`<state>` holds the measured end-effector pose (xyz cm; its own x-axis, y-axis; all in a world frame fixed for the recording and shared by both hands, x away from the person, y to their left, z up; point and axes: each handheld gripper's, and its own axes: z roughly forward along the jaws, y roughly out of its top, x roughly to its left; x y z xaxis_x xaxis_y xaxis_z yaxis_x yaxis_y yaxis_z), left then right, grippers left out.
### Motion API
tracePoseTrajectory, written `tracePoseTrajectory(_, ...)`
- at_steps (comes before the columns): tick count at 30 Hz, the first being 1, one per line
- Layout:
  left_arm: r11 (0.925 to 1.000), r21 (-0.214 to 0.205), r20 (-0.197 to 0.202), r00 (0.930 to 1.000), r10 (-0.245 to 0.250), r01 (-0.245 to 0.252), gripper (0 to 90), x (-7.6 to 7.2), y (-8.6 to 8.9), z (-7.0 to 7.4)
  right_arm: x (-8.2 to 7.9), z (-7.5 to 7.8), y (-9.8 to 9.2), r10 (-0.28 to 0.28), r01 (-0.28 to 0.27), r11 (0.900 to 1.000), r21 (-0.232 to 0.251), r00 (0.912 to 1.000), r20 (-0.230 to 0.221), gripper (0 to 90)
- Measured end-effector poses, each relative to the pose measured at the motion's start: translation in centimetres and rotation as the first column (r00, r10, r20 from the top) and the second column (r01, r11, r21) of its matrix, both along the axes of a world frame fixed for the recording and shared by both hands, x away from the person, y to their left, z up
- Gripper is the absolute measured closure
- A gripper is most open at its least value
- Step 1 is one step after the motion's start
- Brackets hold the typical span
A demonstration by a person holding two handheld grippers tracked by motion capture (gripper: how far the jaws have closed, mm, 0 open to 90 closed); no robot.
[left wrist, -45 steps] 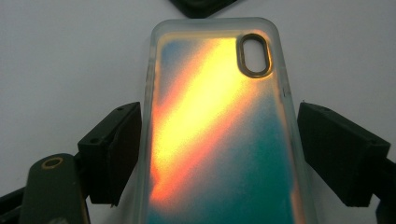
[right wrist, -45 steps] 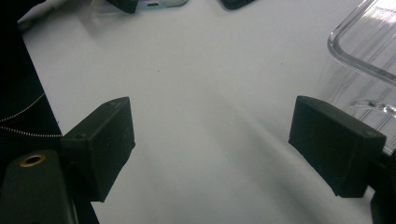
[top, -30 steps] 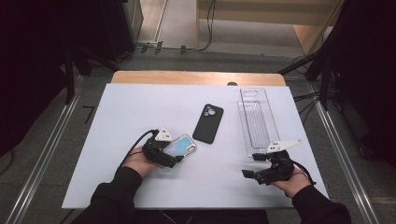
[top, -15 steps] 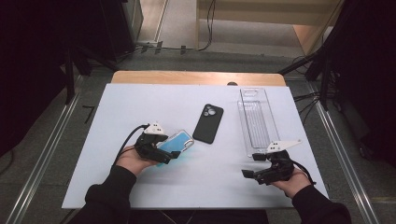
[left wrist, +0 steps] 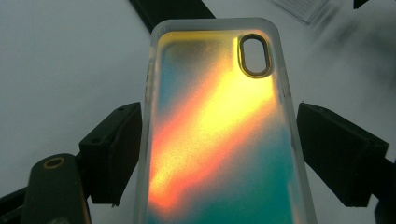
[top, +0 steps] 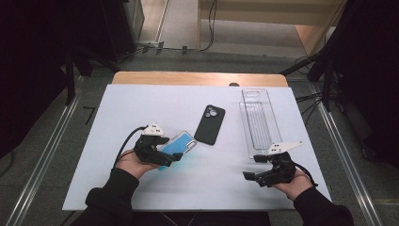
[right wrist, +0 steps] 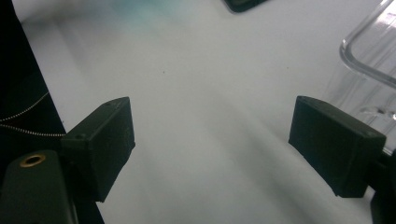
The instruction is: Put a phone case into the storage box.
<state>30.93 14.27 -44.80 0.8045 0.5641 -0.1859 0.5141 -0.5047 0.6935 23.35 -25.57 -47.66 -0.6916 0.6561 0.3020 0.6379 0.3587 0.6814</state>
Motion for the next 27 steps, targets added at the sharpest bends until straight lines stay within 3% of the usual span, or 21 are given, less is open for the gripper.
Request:
tracePoseTrajectory(7, 0.9981, -0.038, 0.016, 0.9987, 0.049, -0.048, 17.4, -0.7, -0.9, 0.6, -0.1, 0.8, 0.6, -0.011, 0.011, 0.9998, 0.019, 0.9998, 0.014, 12.4)
tracePoseTrajectory(15, 0.9919, -0.076, 0.033, 0.9941, 0.104, -0.101, 17.3, -1.2, -1.9, 0.7, 0.1, 2.3, 1.7, -0.027, 0.026, 0.9967, 0.076, 0.9996, 0.013, 12.3)
tracePoseTrajectory(24, 0.9801, -0.118, 0.076, 0.9826, 0.17, -0.16, 17.3, -1.6, -2.7, 0.4, 1.2, 3.3, 3.2, -0.042, 0.043, 0.9937, 0.103, 0.999, -0.019, 12.4)
tracePoseTrajectory(27, 0.9762, -0.135, 0.111, 0.9765, 0.185, -0.17, 17.3, -1.8, -3.0, 0.2, 1.6, 3.7, 3.7, -0.046, 0.048, 0.9925, 0.113, 0.9987, -0.021, 12.4)
